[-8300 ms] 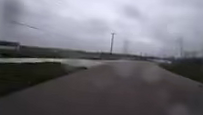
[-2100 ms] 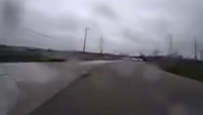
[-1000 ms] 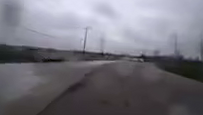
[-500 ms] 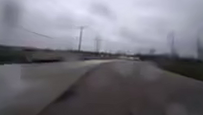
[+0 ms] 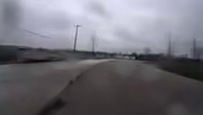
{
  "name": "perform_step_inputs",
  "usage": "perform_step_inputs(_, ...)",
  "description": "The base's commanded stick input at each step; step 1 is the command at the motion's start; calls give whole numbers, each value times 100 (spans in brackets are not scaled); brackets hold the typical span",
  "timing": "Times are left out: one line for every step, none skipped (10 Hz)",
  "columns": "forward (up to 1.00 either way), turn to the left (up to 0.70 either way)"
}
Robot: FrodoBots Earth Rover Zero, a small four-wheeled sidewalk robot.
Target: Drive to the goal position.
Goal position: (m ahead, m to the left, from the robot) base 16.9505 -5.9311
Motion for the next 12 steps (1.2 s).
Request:
perform_step_inputs(100,-41)
perform_step_inputs(100,-15)
perform_step_inputs(100,-41)
perform_step_inputs(100,-19)
perform_step_inputs(100,-8)
perform_step_inputs(100,-2)
perform_step_inputs(100,-1)
perform_step_inputs(100,-1)
perform_step_inputs(100,-1)
perform_step_inputs(100,-1)
perform_step_inputs(100,-1)
perform_step_inputs(100,-1)
